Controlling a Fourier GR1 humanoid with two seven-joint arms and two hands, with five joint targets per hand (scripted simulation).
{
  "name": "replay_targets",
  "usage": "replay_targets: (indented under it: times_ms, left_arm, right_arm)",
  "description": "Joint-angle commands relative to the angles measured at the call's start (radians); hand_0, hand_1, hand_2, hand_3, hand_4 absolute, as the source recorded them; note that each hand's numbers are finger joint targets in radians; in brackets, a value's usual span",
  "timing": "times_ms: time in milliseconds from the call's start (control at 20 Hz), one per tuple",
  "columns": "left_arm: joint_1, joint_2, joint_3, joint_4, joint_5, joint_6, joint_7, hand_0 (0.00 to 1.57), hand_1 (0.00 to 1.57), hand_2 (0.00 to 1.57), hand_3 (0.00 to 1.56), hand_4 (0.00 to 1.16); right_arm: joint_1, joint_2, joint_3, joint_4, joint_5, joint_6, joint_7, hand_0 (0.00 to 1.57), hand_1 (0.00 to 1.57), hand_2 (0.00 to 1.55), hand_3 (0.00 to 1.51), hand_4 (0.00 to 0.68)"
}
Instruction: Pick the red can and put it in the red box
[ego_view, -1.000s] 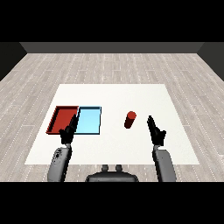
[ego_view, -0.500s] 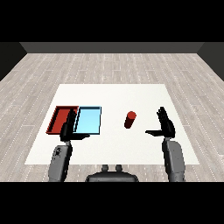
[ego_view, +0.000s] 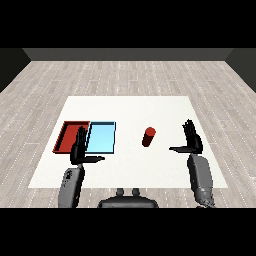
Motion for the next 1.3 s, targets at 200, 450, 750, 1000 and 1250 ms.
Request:
replay_targets:
  times_ms: [200,450,750,1000,1250]
  left_arm:
    - [-0.049,0.008,0.033,0.036,0.020,-0.006,-0.003,0.00,0.00,0.00,0.00,0.00]
    - [-0.008,0.034,0.049,0.008,0.054,-0.058,-0.031,0.00,0.00,0.00,0.00,0.00]
    - [-0.002,0.010,0.024,-0.025,0.038,-0.037,-0.003,0.00,0.00,0.00,0.00,0.00]
    - [0.001,0.023,0.049,-0.026,0.069,-0.055,-0.005,0.00,0.00,0.00,0.00,0.00]
    - [0.014,-0.022,0.001,0.012,0.035,-0.036,-0.038,0.00,0.00,0.00,0.00,0.00]
  right_arm:
    - [-0.063,0.022,0.025,0.114,0.009,0.003,-0.043,0.00,0.00,0.00,0.00,0.000]
    - [-0.132,-0.026,0.009,0.147,-0.027,0.042,0.035,0.00,0.00,0.00,0.00,0.000]
    - [-0.106,0.044,0.047,0.129,-0.026,-0.001,0.030,0.00,0.00,0.00,0.00,0.000]
    - [-0.173,0.061,0.061,0.227,-0.013,-0.022,0.038,0.00,0.00,0.00,0.00,0.000]
    - [-0.235,0.078,0.060,0.369,-0.008,-0.008,-0.014,0.00,0.00,0.00,0.00,0.000]
